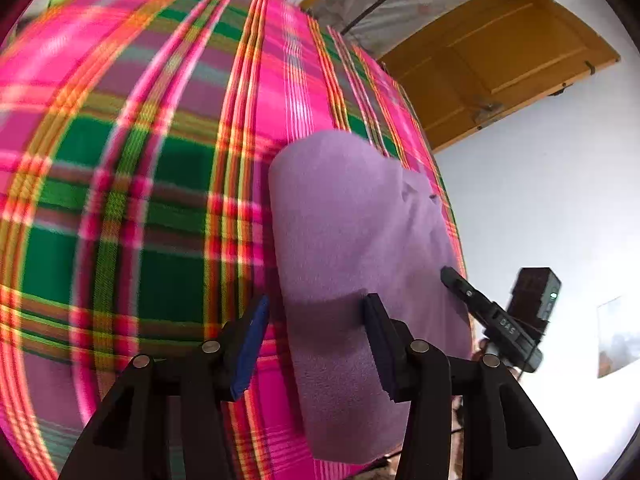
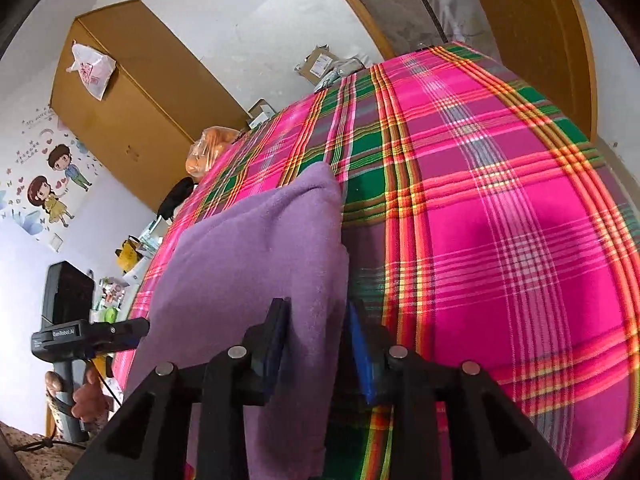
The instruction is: Fold clothes
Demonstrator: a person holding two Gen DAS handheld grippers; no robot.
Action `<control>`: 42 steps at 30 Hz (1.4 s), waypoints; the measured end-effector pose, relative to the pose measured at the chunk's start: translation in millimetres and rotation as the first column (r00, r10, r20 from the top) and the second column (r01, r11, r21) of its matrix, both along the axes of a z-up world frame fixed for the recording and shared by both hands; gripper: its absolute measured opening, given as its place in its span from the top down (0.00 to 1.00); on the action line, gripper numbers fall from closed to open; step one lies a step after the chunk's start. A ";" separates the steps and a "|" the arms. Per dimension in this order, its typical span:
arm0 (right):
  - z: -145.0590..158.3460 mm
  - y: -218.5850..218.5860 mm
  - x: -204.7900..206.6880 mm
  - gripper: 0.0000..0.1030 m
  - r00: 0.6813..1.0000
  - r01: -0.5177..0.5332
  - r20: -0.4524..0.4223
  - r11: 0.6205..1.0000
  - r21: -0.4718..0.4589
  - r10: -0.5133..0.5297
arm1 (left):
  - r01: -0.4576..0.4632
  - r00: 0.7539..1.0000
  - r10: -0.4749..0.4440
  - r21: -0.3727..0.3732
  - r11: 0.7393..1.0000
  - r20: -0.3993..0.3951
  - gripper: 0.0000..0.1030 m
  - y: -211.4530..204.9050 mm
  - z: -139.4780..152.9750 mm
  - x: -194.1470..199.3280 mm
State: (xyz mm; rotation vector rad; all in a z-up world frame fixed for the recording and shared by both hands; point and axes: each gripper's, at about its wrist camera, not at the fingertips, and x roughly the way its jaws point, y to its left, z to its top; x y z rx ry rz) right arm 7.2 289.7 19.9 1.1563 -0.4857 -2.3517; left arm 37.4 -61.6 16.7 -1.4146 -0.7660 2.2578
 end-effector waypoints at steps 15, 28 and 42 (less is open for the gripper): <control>34.6 -29.6 -32.9 0.76 0.984 -0.131 -0.093 0.975 0.179 0.150 | 0.062 0.997 -0.066 -0.076 0.995 -0.051 0.52 26.2 23.2 -42.7; 9.6 -41.4 -96.8 0.76 0.978 -0.209 0.022 0.963 0.168 0.208 | -0.012 1.000 0.013 -0.087 0.996 0.012 0.51 8.6 1.3 -90.2; 21.0 -43.9 -79.6 0.75 0.994 -0.108 -0.005 0.966 0.237 0.112 | -0.038 0.999 0.042 -0.096 0.995 0.035 0.51 1.5 -0.4 -94.3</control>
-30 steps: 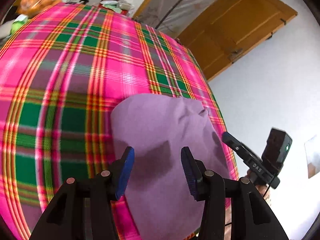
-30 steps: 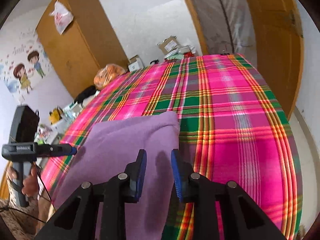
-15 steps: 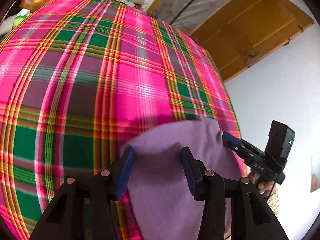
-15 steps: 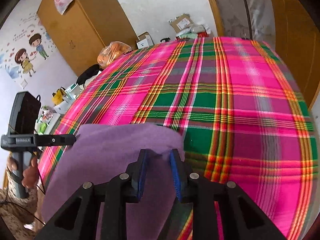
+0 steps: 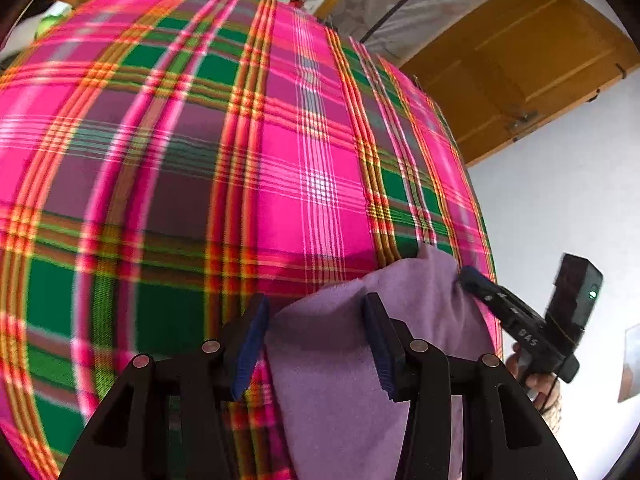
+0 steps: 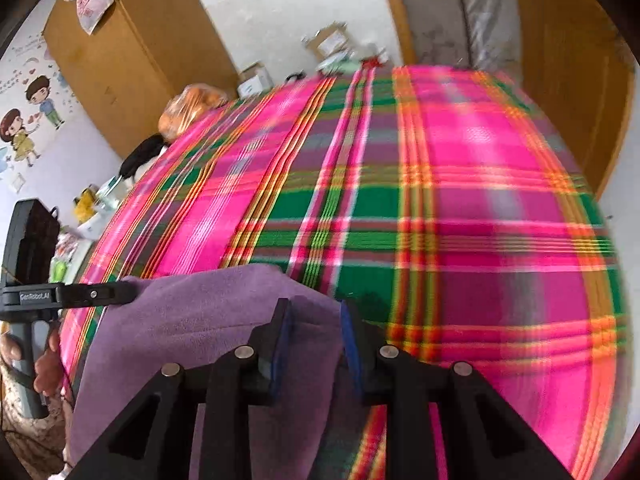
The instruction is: Fold clothes
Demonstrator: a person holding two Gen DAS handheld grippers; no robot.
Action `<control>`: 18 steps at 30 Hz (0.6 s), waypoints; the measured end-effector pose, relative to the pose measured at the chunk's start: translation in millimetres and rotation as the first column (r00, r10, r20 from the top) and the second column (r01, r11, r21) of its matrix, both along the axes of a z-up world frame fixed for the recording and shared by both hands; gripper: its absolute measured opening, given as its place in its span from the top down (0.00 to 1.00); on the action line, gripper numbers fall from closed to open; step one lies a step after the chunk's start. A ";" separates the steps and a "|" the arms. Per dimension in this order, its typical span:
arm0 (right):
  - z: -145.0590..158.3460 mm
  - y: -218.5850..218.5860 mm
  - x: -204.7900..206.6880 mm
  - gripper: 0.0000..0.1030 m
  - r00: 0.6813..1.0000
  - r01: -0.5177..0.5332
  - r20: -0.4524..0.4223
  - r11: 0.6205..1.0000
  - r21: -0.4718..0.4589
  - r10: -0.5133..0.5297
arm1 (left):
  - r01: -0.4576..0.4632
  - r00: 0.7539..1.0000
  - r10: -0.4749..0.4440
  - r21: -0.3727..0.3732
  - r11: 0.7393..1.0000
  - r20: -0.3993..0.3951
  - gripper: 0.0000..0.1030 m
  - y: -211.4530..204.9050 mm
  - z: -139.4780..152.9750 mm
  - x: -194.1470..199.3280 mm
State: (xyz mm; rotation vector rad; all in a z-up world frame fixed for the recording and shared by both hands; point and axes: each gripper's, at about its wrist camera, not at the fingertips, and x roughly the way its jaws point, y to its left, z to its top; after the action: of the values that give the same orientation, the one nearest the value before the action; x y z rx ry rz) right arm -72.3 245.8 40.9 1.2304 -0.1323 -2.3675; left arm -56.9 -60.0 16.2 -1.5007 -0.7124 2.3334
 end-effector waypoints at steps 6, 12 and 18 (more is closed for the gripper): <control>27.8 0.2 53.0 0.75 0.994 0.003 -0.108 0.999 0.045 0.002 | -0.002 0.995 0.001 -0.018 1.000 -0.097 0.52 -4.6 27.8 42.4; 14.3 -3.0 66.3 0.75 0.994 0.004 -0.109 0.998 0.059 0.003 | 0.092 0.987 -0.098 -0.052 0.994 -0.131 0.52 22.5 34.6 71.7; 0.5 -5.9 79.1 0.75 0.994 0.005 -0.109 0.997 0.073 0.003 | 0.116 0.982 -0.134 -0.136 0.984 -0.136 0.52 45.7 21.7 80.5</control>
State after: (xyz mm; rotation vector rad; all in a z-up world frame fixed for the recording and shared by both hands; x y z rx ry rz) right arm 6.7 239.9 41.4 1.1305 -0.0116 -2.4532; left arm 23.6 -14.3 38.0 -1.3659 -0.4267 2.4006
